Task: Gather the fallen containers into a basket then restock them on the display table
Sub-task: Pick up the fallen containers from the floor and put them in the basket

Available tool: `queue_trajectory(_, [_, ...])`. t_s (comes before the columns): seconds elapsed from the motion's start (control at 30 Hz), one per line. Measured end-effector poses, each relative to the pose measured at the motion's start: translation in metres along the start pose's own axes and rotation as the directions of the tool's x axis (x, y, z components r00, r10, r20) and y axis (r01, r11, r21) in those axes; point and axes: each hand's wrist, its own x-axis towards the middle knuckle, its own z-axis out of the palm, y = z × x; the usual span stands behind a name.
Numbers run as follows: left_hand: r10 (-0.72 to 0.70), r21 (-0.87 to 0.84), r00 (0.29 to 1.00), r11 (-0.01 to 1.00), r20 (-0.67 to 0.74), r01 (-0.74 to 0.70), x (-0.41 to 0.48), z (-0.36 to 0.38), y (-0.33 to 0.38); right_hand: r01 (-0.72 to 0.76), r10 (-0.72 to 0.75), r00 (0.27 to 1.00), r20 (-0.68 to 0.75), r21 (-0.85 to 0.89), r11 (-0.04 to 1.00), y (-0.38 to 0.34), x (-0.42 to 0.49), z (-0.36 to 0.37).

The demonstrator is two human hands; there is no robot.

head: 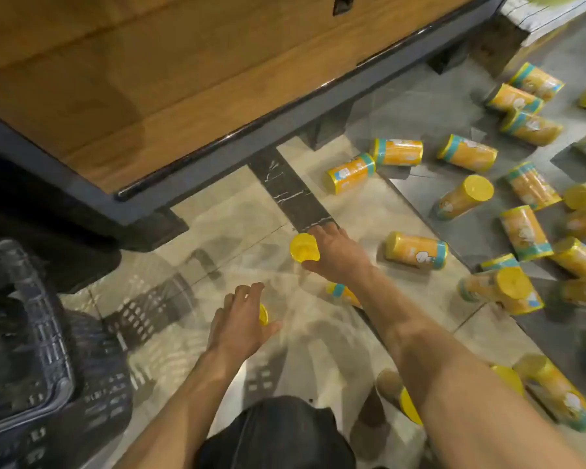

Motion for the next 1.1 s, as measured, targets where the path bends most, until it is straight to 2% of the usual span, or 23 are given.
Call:
queue_trajectory(0.2, [0.008, 0.081, 1.000, 0.997, -0.001, -0.008, 0.011, 0.031, -0.019, 0.010, -0.010, 1.000, -0.007, -0.052, 0.999, 0.005, 0.022, 0.032])
queue_trajectory(0.37, [-0.005, 0.023, 0.999, 1.000, -0.047, 0.006, 0.009, 0.034, -0.032, 0.013, -0.017, 0.997, -0.075, -0.050, 0.999, -0.001, 0.027, 0.042])
queue_trajectory(0.57, [-0.043, -0.115, 0.996, 0.993, -0.082, 0.033, -0.002, 0.011, -0.030, -0.040, 0.044, 0.995, -0.094, 0.052, 0.998, -0.006, 0.006, 0.024])
queue_trajectory(0.77, [-0.078, -0.190, 0.993, 0.980, -0.088, 0.060, -0.051, -0.072, 0.011, -0.102, 0.115, 0.988, -0.100, 0.128, 0.987, -0.032, -0.062, -0.056])
queue_trajectory(0.93, [-0.054, -0.219, 0.994, 0.975, -0.094, 0.033, -0.115, -0.167, 0.063, -0.139, 0.153, 0.986, -0.070, 0.170, 0.976, -0.063, -0.130, -0.160])
queue_trajectory(1.1, [-0.067, -0.264, 0.997, 0.963, -0.044, 0.053, -0.189, -0.270, 0.109, -0.171, 0.188, 0.976, -0.106, 0.153, 0.973, -0.102, -0.205, -0.269])
